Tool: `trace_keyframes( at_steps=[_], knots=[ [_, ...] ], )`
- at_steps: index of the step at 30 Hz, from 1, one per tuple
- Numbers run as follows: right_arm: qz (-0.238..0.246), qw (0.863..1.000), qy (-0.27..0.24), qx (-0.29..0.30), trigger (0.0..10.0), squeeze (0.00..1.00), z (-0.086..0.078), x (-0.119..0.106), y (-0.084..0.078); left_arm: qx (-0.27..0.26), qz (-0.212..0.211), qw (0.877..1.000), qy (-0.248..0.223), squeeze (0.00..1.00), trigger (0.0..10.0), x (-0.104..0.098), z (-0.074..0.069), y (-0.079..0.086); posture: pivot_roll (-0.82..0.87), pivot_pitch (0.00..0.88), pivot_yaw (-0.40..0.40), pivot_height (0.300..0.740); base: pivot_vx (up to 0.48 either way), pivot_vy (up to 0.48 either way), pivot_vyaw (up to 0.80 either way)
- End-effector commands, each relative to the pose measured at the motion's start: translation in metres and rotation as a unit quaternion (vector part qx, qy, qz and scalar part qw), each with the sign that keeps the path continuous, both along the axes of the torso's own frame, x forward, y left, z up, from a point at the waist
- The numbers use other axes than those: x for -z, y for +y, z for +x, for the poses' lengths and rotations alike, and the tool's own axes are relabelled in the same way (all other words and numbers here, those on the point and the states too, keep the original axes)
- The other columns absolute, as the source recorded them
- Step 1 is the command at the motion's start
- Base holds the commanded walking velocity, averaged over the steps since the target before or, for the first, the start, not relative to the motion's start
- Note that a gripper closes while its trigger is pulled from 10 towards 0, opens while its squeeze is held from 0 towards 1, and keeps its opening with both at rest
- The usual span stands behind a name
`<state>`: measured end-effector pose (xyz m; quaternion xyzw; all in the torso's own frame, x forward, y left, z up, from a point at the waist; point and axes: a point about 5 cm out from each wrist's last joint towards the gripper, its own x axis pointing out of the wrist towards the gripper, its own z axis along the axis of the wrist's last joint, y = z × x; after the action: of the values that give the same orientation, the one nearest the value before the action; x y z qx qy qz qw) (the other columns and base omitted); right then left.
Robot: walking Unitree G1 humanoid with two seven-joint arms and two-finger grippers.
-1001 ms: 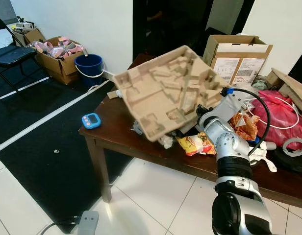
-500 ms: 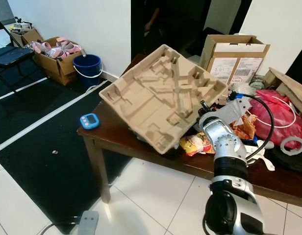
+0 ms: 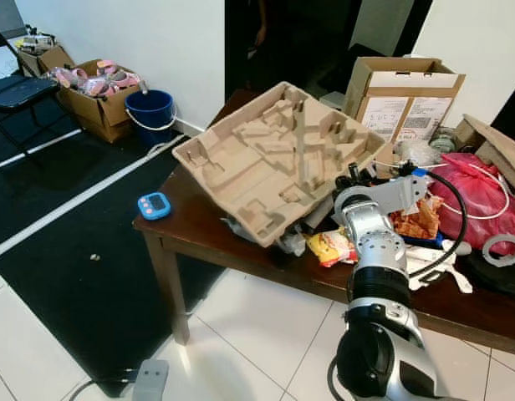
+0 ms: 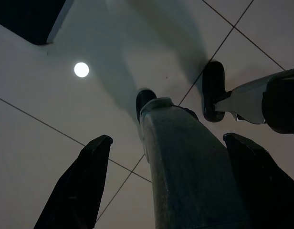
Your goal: Picking trash to rubbish bin
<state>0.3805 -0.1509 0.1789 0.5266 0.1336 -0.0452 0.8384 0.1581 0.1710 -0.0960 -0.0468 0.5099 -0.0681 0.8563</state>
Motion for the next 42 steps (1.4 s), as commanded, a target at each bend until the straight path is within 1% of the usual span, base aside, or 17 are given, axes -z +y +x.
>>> trace_keyframes(
  at_steps=[1, 9, 11, 14, 16, 17, 19, 27, 28, 29, 30, 31, 34, 35, 36, 37, 42],
  knots=[
    [0.008, 0.999, -0.039, 0.024, 0.0, 0.00, 0.002, -0.018, -0.010, 0.000, -0.005, 1.000, 0.010, 0.00, 10.0, 0.003, -0.006, -0.004, -0.02, 0.069, -0.034, 0.740, 0.000, 0.000, 0.00],
    [0.009, 0.997, -0.064, 0.045, 0.0, 0.00, 0.005, -0.035, -0.023, 0.000, -0.005, 1.000, 0.012, 0.00, 10.0, 0.003, -0.007, -0.004, -0.02, 0.070, -0.033, 0.740, 0.000, 0.000, 0.00],
    [-0.018, 0.996, -0.068, 0.061, 0.0, 0.00, 0.005, -0.040, -0.033, 0.000, -0.005, 1.000, 0.012, 0.00, 10.0, 0.003, -0.007, -0.004, -0.02, 0.069, -0.034, 0.740, 0.000, 0.000, 0.00],
    [-0.039, 0.995, -0.063, 0.071, 0.0, 0.00, 0.004, -0.040, -0.038, 0.000, -0.005, 1.000, 0.012, 0.00, 10.0, 0.003, -0.007, -0.004, -0.02, 0.070, -0.036, 0.740, 0.000, 0.000, 0.00],
    [-0.115, 0.988, -0.024, 0.098, 0.0, 0.00, 0.002, -0.034, -0.053, 0.000, -0.005, 1.000, 0.011, 0.00, 10.0, 0.003, -0.007, -0.004, -0.02, 0.071, -0.036, 0.740, 0.000, 0.000, 0.00],
    [-0.139, 0.984, -0.011, 0.108, 0.0, 0.00, 0.000, -0.031, -0.059, 0.000, -0.006, 1.000, 0.011, 0.00, 10.0, 0.003, -0.007, -0.004, -0.03, 0.071, -0.035, 0.740, 0.000, 0.000, 0.00],
    [-0.157, 0.981, -0.007, 0.114, 0.0, 0.00, 0.000, -0.030, -0.063, 0.000, -0.006, 1.000, 0.011, 0.00, 10.0, 0.003, -0.007, -0.005, -0.03, 0.071, -0.035, 0.740, 0.000, 0.000, 0.00],
    [-0.194, 0.974, 0.019, 0.112, 0.0, 0.00, -0.001, -0.024, -0.064, 0.001, -0.006, 1.000, 0.011, 0.00, 10.0, 0.003, -0.006, -0.005, -0.02, 0.073, -0.034, 0.740, 0.000, 0.000, 0.00],
    [-0.214, 0.971, 0.033, 0.105, 3.4, 0.00, -0.001, -0.020, -0.064, 0.001, -0.006, 1.000, 0.011, 0.00, 10.0, 0.003, -0.006, -0.005, -0.02, 0.073, -0.034, 0.740, 0.000, 0.000, 0.00],
    [-0.222, 0.969, 0.038, 0.102, 4.2, 0.00, -0.001, -0.018, -0.063, 0.001, -0.006, 1.000, 0.011, 0.00, 10.0, 0.003, -0.006, -0.005, -0.02, 0.073, -0.034, 0.740, 0.000, 0.000, 0.00],
    [-0.226, 0.968, 0.042, 0.100, 4.2, 0.00, -0.001, -0.016, -0.063, 0.001, -0.006, 1.000, 0.011, 0.00, 10.0, 0.003, -0.006, -0.005, -0.02, 0.073, -0.034, 0.740, 0.000, 0.000, 0.00],
    [-0.230, 0.967, 0.046, 0.100, 10.0, 0.00, -0.001, -0.015, -0.062, 0.001, -0.006, 1.000, 0.011, 0.00, 10.0, 0.003, -0.006, -0.005, -0.02, 0.073, -0.034, 0.740, 0.000, 0.000, 0.00],
    [-0.232, 0.966, 0.051, 0.099, 10.0, 0.00, -0.002, -0.010, -0.061, 0.000, -0.006, 1.000, 0.011, 0.00, 10.0, 0.003, -0.006, -0.005, -0.02, 0.073, -0.034, 0.740, 0.000, 0.000, 0.00],
    [-0.238, 0.965, 0.052, 0.097, 10.0, 0.68, -0.002, -0.009, -0.060, 0.000, -0.006, 1.000, 0.011, 0.00, 10.0, 0.003, -0.006, -0.005, -0.02, 0.073, -0.034, 0.740, 0.000, 0.000, 0.00],
    [-0.241, 0.964, 0.053, 0.095, 10.0, 0.68, -0.002, -0.008, -0.059, 0.000, -0.006, 1.000, 0.011, 0.00, 10.0, 0.003, -0.006, -0.005, -0.02, 0.073, -0.034, 0.740, 0.000, 0.000, 0.00],
    [-0.242, 0.964, 0.055, 0.092, 10.0, 1.00, -0.002, -0.006, -0.059, 0.000, -0.006, 1.000, 0.011, 0.00, 10.0, 0.003, -0.007, -0.005, -0.02, 0.075, -0.036, 0.740, 0.000, 0.000, 0.00],
    [-0.233, 0.968, 0.064, 0.070, 10.0, 1.00, -0.002, 0.000, -0.053, 0.000, -0.007, 1.000, 0.011, 0.00, 10.0, 0.003, -0.006, -0.005, -0.02, 0.076, -0.037, 0.740, 0.000, 0.000, 0.00]
  ],
)
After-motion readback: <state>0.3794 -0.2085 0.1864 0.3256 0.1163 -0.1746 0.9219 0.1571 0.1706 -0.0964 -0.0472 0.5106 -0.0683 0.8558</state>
